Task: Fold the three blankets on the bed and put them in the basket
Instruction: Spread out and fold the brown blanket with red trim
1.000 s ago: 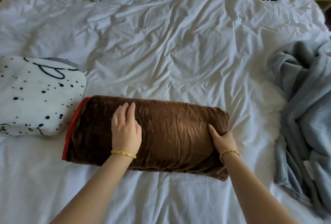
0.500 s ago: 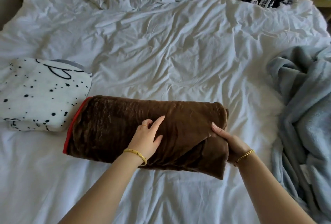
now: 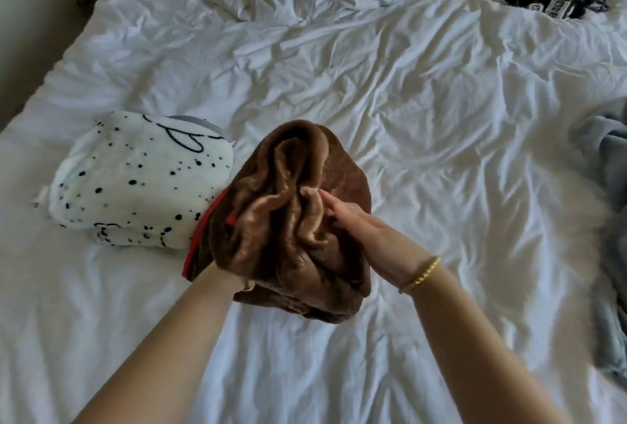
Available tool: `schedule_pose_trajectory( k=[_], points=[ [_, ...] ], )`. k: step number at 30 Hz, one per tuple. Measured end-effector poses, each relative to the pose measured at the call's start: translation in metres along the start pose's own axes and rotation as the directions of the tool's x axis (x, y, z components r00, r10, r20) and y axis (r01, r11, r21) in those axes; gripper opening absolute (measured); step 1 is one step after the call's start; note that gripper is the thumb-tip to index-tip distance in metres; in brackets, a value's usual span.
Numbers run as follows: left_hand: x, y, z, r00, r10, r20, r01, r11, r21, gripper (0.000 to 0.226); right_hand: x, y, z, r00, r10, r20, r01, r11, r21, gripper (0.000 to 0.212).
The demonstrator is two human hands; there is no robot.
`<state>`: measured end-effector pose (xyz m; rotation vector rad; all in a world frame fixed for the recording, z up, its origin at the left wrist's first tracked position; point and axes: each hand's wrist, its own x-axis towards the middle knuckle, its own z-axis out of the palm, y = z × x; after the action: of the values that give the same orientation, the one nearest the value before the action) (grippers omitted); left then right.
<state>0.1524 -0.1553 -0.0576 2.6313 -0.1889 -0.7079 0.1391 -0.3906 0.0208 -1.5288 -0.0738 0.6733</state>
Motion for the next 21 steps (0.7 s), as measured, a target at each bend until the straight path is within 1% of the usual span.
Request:
schedule_pose_trajectory(
  k=[1, 2, 3, 4, 5, 6, 7, 8, 9, 10, 11, 12, 13, 14, 15, 16, 17, 19, 20, 21],
  points=[
    [0.0, -0.014, -0.009, 0.996, -0.042, -0.078, 0.037, 0.997, -0.064, 0.069, 0.011, -0.005, 0.016, 0.997, -0.006, -0.08, -0.009, 0.982, -0.19, 0.038],
    [-0.006, -0.02, -0.02, 0.981, -0.144, -0.131, 0.107, 0.96, -0.26, 0.068, 0.021, -0.01, 0.033, 0.987, -0.021, -0.161, -0.043, 0.922, -0.384, 0.036],
    [-0.012, -0.028, -0.034, 0.964, -0.238, -0.114, 0.168, 0.887, -0.431, 0.063, 0.032, -0.011, 0.044, 0.976, -0.035, -0.216, -0.084, 0.851, -0.519, 0.037],
    [-0.016, -0.032, -0.053, 0.954, -0.278, 0.113, 0.279, 0.685, -0.673, 0.056, 0.04, -0.012, 0.052, 0.971, -0.016, -0.239, -0.13, 0.802, -0.583, 0.038],
    [-0.018, -0.035, -0.068, 0.947, -0.189, 0.261, 0.317, 0.396, -0.862, 0.056, 0.047, -0.012, 0.059, 0.967, 0.015, -0.253, -0.174, 0.765, -0.621, 0.04],
    [-0.022, -0.039, -0.081, 0.943, -0.096, 0.318, 0.331, 0.176, -0.927, 0.066, 0.052, -0.014, 0.066, 0.967, 0.029, -0.255, -0.196, 0.725, -0.66, 0.041],
    [-0.022, -0.041, -0.09, 0.944, -0.043, 0.327, 0.328, 0.032, -0.944, 0.076, 0.059, -0.013, 0.073, 0.966, 0.025, -0.259, -0.204, 0.689, -0.695, 0.043],
    [-0.021, -0.045, -0.095, 0.957, -0.047, 0.288, 0.292, 0.153, -0.944, 0.079, 0.065, -0.012, 0.082, 0.966, 0.021, -0.259, -0.21, 0.654, -0.727, 0.044],
    [-0.022, -0.043, -0.099, 0.956, -0.065, 0.285, 0.292, 0.279, -0.915, 0.076, 0.072, -0.01, 0.091, 0.966, 0.015, -0.26, -0.213, 0.621, -0.754, 0.044],
    [-0.022, -0.04, -0.099, 0.96, -0.082, 0.268, 0.277, 0.412, -0.868, 0.068, 0.078, -0.009, 0.099, 0.965, 0.006, -0.261, -0.212, 0.601, -0.77, 0.044],
    [-0.021, -0.037, -0.1, 0.962, -0.109, 0.25, 0.271, 0.469, -0.841, 0.058, 0.083, -0.007, 0.107, 0.963, -0.014, -0.27, -0.207, 0.602, -0.771, 0.043],
    [-0.021, -0.036, -0.099, 0.967, -0.125, 0.22, 0.253, 0.502, -0.827, 0.051, 0.086, -0.005, 0.113, 0.954, -0.036, -0.299, -0.212, 0.626, -0.75, 0.043],
    [-0.02, -0.036, -0.097, 0.973, -0.129, 0.19, 0.229, 0.487, -0.843, 0.049, 0.088, -0.004, 0.115, 0.936, -0.073, -0.346, -0.211, 0.67, -0.712, 0.043],
    [-0.018, -0.038, -0.094, 0.978, -0.119, 0.173, 0.208, 0.436, -0.876, 0.054, 0.087, -0.003, 0.114, 0.908, -0.105, -0.406, -0.213, 0.718, -0.663, 0.043],
    [-0.017, -0.037, -0.091, 0.979, -0.093, 0.182, 0.204, 0.364, -0.909, 0.059, 0.085, -0.002, 0.111, 0.877, -0.128, -0.463, -0.207, 0.769, -0.605, 0.043],
    [-0.016, -0.033, -0.089, 0.976, -0.053, 0.21, 0.215, 0.341, -0.915, 0.062, 0.081, -0.002, 0.106, 0.86, -0.124, -0.496, -0.202, 0.809, -0.553, 0.042],
    [-0.016, -0.026, -0.087, 0.969, -0.016, 0.246, 0.233, 0.38, -0.895, 0.062, 0.078, -0.001, 0.101, 0.86, -0.108, -0.499, -0.2, 0.829, -0.523, 0.042],
    [-0.013, -0.007, -0.083, 0.951, 0.016, 0.308, 0.247, 0.559, -0.792, 0.067, 0.073, 0.0, 0.087, 0.896, -0.05, -0.442, -0.21, 0.828, -0.519, 0.041],
    [-0.009, 0.002, -0.081, 0.96, -0.021, 0.28, 0.228, 0.643, -0.731, 0.074, 0.072, 0.0, 0.081, 0.92, -0.019, -0.392, -0.202, 0.834, -0.514, 0.043],
    [-0.002, 0.007, -0.078, 0.975, -0.099, 0.197, 0.207, 0.717, -0.666, 0.082, 0.071, 0.0, 0.076, 0.942, -0.001, -0.334, -0.168, 0.863, -0.476, 0.045]
  ],
)
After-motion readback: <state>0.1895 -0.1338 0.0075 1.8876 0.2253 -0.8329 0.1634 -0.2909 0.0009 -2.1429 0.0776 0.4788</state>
